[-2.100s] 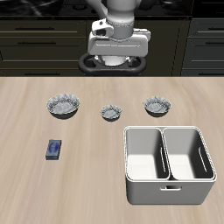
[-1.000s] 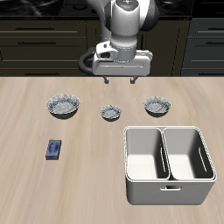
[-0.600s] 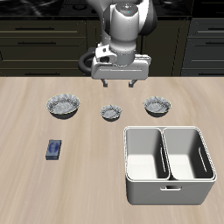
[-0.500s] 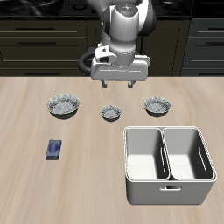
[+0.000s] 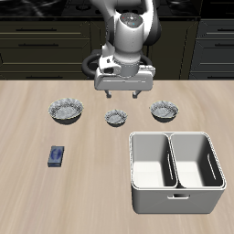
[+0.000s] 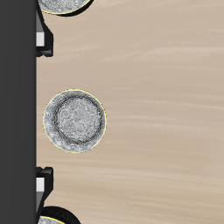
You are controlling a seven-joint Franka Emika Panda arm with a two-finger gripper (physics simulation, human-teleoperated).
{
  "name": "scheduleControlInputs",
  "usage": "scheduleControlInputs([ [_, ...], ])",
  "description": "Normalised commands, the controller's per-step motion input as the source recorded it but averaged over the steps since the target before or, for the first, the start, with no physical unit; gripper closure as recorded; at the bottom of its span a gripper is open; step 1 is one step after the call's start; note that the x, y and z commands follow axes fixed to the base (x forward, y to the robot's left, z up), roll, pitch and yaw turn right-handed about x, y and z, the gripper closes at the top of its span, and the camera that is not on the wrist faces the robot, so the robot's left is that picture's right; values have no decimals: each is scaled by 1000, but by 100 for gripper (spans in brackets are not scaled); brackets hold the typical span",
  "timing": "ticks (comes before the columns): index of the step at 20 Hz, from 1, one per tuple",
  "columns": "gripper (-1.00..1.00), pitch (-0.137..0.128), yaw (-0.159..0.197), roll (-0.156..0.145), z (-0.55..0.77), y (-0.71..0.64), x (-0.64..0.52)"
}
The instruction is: Stack the smallest bowl on the middle-sized bowl
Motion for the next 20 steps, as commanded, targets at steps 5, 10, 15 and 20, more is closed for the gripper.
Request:
scheduleControlInputs([
  [5,-100,15,-10,1,-196,20,18],
  [10,-100,19,-18,-10,-238,11,13],
  [15,-100,47,-12,6,-340,55,7],
  [20,-100,29,-14,5,-197,40,-13],
])
